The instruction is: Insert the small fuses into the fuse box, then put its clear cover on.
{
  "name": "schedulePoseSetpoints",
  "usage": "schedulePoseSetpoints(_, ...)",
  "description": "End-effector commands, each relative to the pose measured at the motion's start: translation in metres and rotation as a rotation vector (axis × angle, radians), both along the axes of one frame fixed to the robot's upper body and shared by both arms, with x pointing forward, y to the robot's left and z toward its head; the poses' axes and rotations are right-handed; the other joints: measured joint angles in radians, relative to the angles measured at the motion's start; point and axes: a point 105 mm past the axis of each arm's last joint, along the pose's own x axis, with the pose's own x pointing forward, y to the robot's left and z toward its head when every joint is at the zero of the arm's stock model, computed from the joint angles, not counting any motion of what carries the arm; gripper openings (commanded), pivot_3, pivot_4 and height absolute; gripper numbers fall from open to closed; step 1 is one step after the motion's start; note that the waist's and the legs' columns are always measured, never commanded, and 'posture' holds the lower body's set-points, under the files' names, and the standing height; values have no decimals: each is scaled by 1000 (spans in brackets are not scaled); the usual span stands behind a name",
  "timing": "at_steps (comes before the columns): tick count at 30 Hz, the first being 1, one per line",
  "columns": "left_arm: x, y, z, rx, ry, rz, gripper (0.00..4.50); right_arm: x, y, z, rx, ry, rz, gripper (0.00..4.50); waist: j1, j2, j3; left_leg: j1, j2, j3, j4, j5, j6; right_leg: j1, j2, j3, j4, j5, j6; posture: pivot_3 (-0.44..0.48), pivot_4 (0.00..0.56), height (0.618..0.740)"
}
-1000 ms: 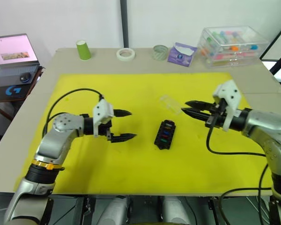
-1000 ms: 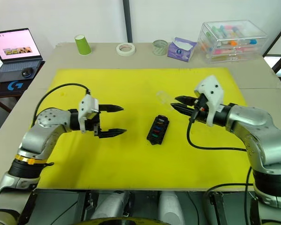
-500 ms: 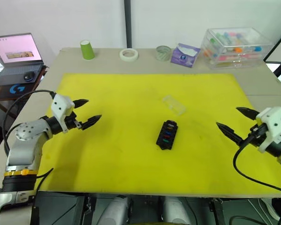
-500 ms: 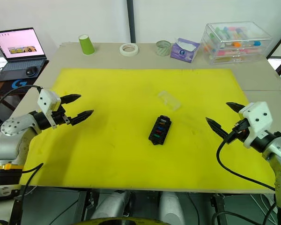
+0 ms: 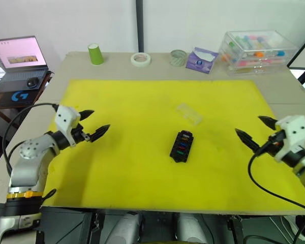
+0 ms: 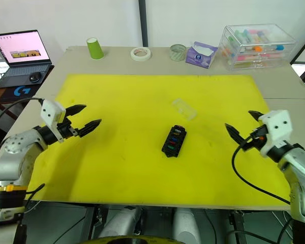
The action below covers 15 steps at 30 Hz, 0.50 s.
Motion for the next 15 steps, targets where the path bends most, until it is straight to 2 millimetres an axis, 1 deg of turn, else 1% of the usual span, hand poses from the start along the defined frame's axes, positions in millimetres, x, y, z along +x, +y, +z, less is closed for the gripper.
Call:
schedulePoseSetpoints(1,-9,-27,28,-9,-41,-178,4500,8,16,12,1,-22,44,4478,0,0,0,0,0,0,0,0,0,0,0,0,0,0,0,0,150,740)
schedulePoseSetpoints(2,-11,-33,30,2,-40,-219,4500,11,19,11,7,-17,50,4478,-1,0,0,0,0,0,0,0,0,0,0,0,0,0,0,0,150,740)
schedulePoseSetpoints(3,-16,-44,33,30,-38,-303,4500,18,25,9,16,-8,75,4478,-2,0,0,0,0,0,0,0,0,0,0,0,0,0,0,0,150,740)
schedulePoseSetpoints(4,-19,-51,35,50,-34,-362,4500,22,30,8,21,-2,93,4478,-2,0,0,0,0,0,0,0,0,0,0,0,0,0,0,0,150,740)
schedulePoseSetpoints(7,-23,-67,40,94,-37,-473,4500,38,37,1,25,9,114,4478,-4,0,0,0,0,0,0,0,0,0,0,0,0,0,0,0,150,740)
schedulePoseSetpoints(9,-22,-75,46,98,-54,-511,4500,49,40,-7,11,9,121,4478,-7,0,0,0,0,0,0,0,0,0,0,0,-1,0,0,0,150,740)
schedulePoseSetpoints(11,-21,-80,49,94,-72,-523,4500,56,42,-9,22,3,126,4478,-7,0,0,0,0,0,0,0,0,0,0,0,-1,0,0,0,150,740)
schedulePoseSetpoints(13,-18,-83,51,87,-97,-521,4500,63,44,-12,35,-2,128,4478,-10,0,0,0,0,0,-1,0,0,-1,0,0,-1,0,0,0,150,740)
schedulePoseSetpoints(15,-18,-84,49,86,-98,-529,4500,72,48,-15,46,7,146,4478,-17,0,0,0,0,0,0,0,0,-1,0,0,-1,0,0,0,150,740)
